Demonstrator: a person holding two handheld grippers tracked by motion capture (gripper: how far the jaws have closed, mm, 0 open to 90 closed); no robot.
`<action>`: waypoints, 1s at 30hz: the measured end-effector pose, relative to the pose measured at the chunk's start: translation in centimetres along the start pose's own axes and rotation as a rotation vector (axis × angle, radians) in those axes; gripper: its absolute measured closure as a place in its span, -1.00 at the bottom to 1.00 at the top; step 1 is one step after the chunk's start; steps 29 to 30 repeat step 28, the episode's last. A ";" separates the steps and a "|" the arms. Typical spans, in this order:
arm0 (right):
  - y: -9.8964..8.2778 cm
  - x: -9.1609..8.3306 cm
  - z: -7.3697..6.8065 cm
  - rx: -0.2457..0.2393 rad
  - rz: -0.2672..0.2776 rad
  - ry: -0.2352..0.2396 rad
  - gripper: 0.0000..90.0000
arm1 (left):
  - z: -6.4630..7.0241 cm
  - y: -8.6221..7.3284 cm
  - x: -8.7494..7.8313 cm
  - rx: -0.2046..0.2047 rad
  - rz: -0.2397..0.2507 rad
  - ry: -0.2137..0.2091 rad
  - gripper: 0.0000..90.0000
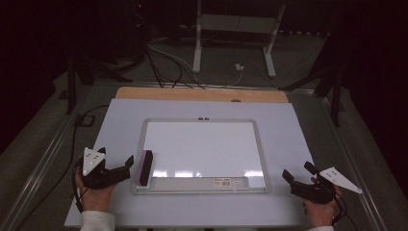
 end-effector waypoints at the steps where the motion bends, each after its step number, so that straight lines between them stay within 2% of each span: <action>1: 0.0 0.0 -0.1 -0.001 0.000 0.003 -0.98 | -0.1 0.0 -0.1 -0.001 0.007 -0.007 -0.98; 5: 0.0 -0.1 -0.3 -0.007 0.002 0.008 -0.98 | -0.4 0.1 -0.3 0.003 0.033 -0.033 -0.98; 8: 0.0 -0.1 -0.3 -0.007 0.003 0.011 -0.98 | -0.7 0.1 -0.5 0.008 0.041 -0.036 -0.99; 18: 0.0 -0.1 -0.9 -0.026 -0.002 0.020 -0.99 | -1.4 -0.3 -0.7 0.028 0.074 -0.015 -0.98; 30: -0.4 0.5 -1.6 -0.055 -0.033 0.042 -0.99 | -2.3 -1.3 -1.1 0.002 0.060 0.002 -0.99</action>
Point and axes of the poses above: each handheld gripper's, and its own axes: x roughly forward along the jaws, y roughly out of its top, z roughly to its right, the point moved 10 cm from there along x, roughly forward along the jaws, and after that the axes turned 5 degrees about -z, right-handed, at the moved point
